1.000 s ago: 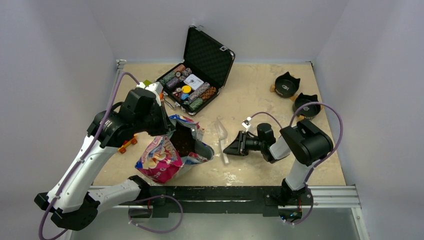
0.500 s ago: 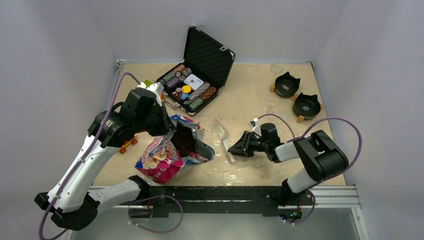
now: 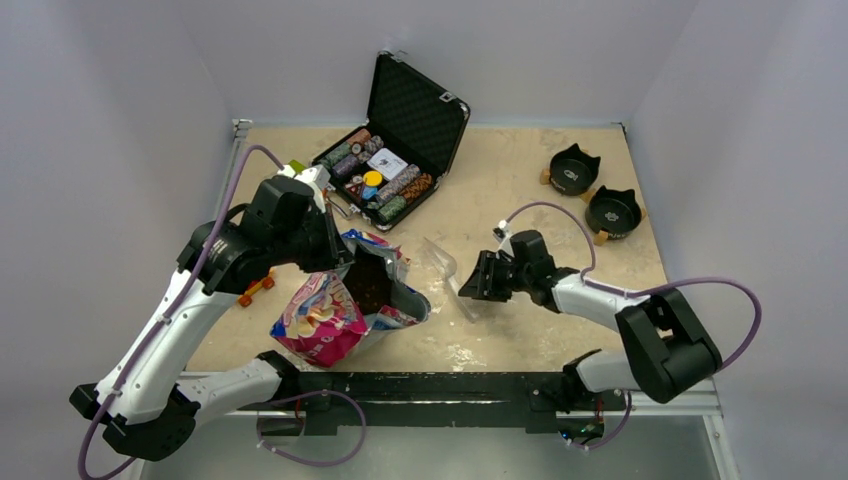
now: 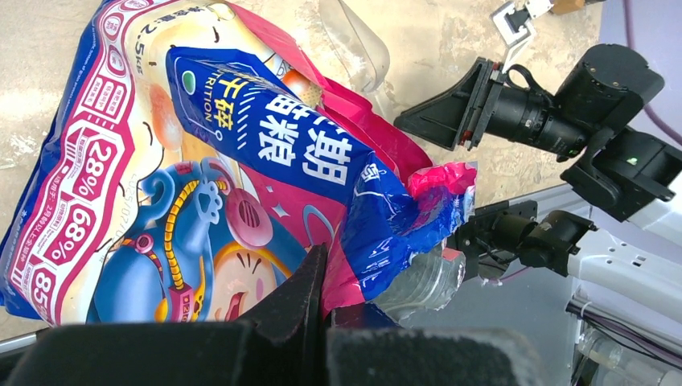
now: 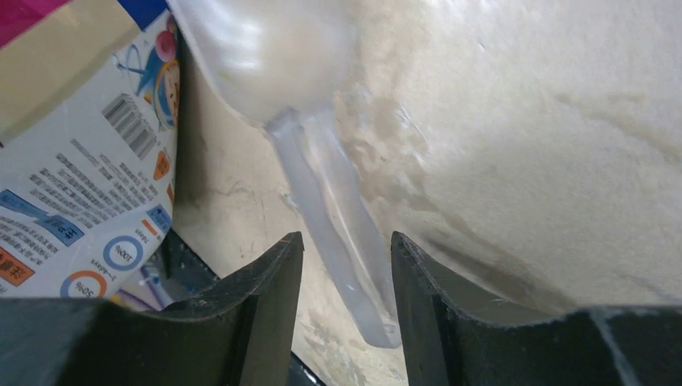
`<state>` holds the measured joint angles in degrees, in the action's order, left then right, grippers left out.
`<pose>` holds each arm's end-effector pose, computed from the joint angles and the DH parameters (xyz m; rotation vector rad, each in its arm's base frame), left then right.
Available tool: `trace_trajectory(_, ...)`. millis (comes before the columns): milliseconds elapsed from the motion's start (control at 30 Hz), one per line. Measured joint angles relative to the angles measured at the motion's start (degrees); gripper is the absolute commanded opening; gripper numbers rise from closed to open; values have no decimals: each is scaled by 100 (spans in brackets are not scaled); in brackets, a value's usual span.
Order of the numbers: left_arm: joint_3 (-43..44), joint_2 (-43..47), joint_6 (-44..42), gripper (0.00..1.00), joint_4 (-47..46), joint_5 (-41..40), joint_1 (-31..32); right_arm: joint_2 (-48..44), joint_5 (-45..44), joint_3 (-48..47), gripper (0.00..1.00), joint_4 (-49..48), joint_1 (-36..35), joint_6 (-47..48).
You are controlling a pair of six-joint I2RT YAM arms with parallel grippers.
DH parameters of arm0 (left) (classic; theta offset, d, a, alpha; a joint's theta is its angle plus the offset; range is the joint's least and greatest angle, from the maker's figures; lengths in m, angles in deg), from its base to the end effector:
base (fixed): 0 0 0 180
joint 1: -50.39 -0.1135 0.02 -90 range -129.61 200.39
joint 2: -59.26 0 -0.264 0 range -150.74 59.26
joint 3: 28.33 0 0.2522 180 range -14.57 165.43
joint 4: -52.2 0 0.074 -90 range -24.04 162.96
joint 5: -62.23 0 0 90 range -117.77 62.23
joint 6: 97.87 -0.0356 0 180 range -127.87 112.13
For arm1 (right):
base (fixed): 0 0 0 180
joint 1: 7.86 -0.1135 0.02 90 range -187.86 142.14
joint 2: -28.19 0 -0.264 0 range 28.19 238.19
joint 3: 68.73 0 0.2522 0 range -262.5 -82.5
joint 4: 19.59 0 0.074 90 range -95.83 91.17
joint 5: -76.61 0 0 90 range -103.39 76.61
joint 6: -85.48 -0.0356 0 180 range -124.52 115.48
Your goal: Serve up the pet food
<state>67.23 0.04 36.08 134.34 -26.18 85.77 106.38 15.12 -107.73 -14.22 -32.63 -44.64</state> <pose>0.1335 -0.0960 0.4112 -0.1715 2.4764 -0.6699 0.2076 0.1145 0.1387 0.0705 2.5202 1.1007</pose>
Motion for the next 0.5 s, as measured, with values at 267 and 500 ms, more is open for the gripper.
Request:
trace_trajectory(267, 0, -22, -2, 0, 0, 57, 0, -286, -1703, -1209, 68, 1128, -898, 723)
trace_trajectory(500, 0, -33, -4, 0, 15, 74, 0, 114, -2841, -1419, 69, 1137, -1786, 1370)
